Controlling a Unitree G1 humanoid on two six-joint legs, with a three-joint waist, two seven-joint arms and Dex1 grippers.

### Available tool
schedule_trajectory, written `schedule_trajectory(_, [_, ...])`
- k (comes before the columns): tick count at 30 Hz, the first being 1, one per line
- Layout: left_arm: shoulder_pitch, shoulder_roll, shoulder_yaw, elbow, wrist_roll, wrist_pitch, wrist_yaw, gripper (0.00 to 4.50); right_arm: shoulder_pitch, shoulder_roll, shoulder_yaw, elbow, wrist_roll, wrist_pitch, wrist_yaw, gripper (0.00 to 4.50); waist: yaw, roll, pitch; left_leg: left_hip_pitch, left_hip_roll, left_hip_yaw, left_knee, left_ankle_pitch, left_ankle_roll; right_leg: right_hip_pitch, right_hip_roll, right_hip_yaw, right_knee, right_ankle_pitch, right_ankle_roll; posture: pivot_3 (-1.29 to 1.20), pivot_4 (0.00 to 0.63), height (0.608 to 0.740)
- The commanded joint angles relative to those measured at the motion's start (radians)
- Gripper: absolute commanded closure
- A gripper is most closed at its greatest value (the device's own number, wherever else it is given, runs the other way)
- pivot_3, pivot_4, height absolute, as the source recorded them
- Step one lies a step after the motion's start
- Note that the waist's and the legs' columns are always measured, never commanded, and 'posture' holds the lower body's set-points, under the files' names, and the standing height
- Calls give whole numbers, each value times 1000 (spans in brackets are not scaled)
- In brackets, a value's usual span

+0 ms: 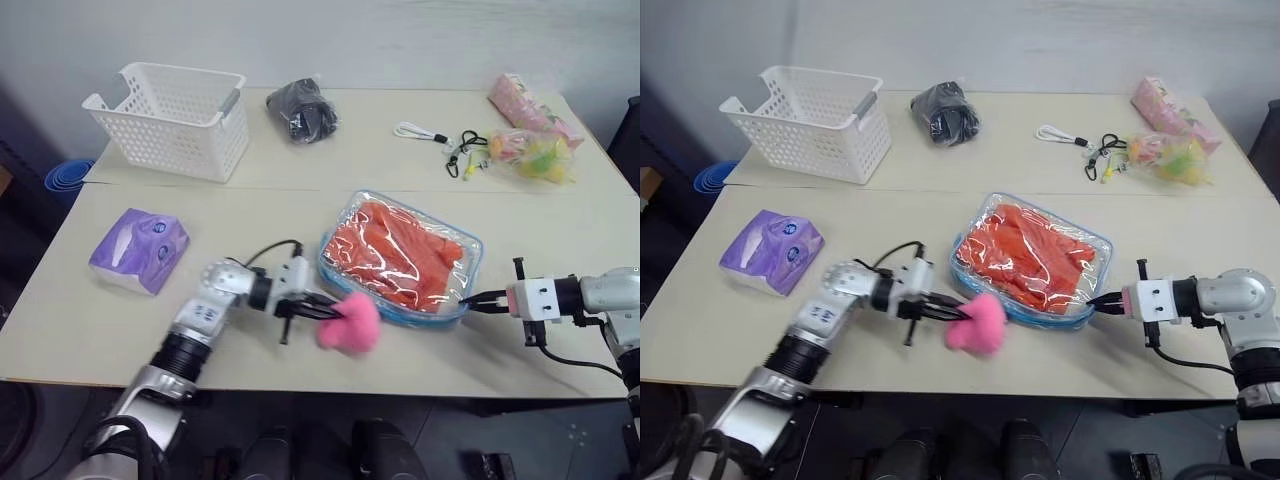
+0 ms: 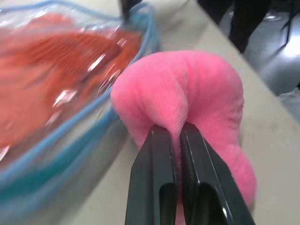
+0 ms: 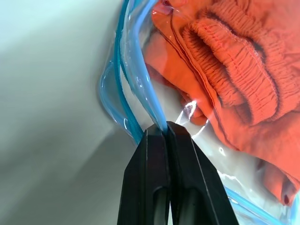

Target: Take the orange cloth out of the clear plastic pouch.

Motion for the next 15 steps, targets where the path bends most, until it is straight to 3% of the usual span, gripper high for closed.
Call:
schedule_trajectory(1, [-50,92,68,103,20,-20,-13,4486,5,-34,-50,0,32,-23,21,4500,1,0,0,0,0,0,0,0,0,0,0,0,0,0,0,0,150,740])
schedule_trajectory(7, [-179,192,128,392,64,-110,38,4486,32,-37,-66,-17,46,-29,21,4500,0,0,0,0,0,0,0,0,0,0,0,-1,0,0,0,0,150,740])
schedule_trajectory(11, [-226,180,167,491,38,-122,35,4486,72,-35,-77,-55,49,20,-10,4500,1,0,0,-1,0,0,0,-1,1,-1,0,-1,0,0,0,0,150,740])
schedule_trajectory(15, [-213,155,189,422,-14,-92,-29,3461,182,-23,-129,-240,150,242,-83,4500,2,0,0,-6,0,-1,1,-1,1,-5,0,-2,1,0,0,0,150,740])
